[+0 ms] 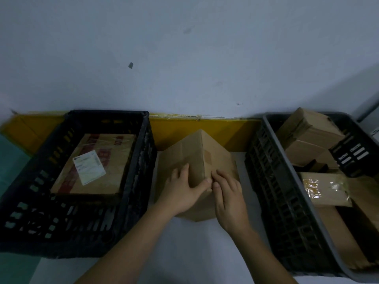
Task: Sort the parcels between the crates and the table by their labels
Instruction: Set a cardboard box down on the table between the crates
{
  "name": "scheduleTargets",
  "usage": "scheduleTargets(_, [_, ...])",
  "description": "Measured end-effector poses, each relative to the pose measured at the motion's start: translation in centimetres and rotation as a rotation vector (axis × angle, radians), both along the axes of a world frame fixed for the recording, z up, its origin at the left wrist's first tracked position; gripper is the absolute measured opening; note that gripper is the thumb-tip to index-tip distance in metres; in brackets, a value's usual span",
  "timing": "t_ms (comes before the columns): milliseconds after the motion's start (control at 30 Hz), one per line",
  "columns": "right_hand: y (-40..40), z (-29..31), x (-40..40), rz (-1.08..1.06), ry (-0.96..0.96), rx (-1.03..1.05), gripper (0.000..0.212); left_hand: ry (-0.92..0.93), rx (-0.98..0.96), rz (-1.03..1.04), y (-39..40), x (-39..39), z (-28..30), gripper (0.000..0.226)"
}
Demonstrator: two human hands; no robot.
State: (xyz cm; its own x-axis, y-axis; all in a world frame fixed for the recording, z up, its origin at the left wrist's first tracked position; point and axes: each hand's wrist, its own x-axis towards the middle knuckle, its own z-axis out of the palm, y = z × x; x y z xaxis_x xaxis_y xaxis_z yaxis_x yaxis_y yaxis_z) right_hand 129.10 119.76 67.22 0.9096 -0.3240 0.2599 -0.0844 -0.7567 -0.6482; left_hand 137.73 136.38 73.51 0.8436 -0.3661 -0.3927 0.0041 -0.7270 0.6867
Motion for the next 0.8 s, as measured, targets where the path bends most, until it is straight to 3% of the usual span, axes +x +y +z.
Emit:
scheduleTargets(167, [-1.6, -2.5, -0.2, -0.131, 0.324, -0.040, 0.075, -0.019, -0.037, 0.051, 2.4, 0.8, -0.3, 0.092])
scheduleTargets(300, [-2.4, -3.1, -0.3, -0.204, 0.549, 0.173, 0.078, -0.015, -0.121, 0.103, 4.8, 1.2, -0.8, 0.079])
scheduleTargets(400, [-1.9, -2.7, 0.1, -0.163, 0.457, 0.181, 0.067, -0.059, -0.196, 0.094, 4.9, 1.3, -0.6, 0.068])
scheduleTargets(533, [-1.8, -2.2, 0.2, -0.191, 0.371, 0.102, 0.068, -0.077, -0.231, 0.064, 4.9, 1.3, -1.3, 0.068])
scheduleTargets(800, [-2.2, -2.7, -0.2, -0.145, 0.318, 0.029, 0.070, -0.067, -0.025, -0.019, 4.8, 0.7, -4.1, 0.072])
